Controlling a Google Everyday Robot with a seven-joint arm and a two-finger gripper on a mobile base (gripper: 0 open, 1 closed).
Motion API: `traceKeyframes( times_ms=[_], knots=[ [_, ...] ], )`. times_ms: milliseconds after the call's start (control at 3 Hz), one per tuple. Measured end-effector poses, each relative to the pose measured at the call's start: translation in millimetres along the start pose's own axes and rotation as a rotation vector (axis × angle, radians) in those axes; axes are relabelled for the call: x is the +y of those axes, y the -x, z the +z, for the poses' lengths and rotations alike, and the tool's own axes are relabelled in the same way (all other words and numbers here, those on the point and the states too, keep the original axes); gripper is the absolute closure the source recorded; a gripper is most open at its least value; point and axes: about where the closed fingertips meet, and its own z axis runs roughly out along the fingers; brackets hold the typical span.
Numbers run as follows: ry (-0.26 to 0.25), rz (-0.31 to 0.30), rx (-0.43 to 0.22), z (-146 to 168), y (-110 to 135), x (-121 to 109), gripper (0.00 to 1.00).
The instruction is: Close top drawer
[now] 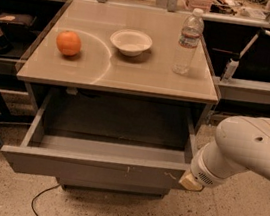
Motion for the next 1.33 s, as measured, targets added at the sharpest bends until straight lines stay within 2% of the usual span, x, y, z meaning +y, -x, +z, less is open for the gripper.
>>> traceKeyframes(
  times_ms=[667, 1000, 1333],
  knots=[
    [-0.035, 0.049, -0.011, 14, 4, -19, 1.0],
    [-0.087, 0.065, -0.014, 15, 14, -48, 1.0],
    [-0.102, 0.069, -0.014, 15, 17, -56, 1.0]
  ],
)
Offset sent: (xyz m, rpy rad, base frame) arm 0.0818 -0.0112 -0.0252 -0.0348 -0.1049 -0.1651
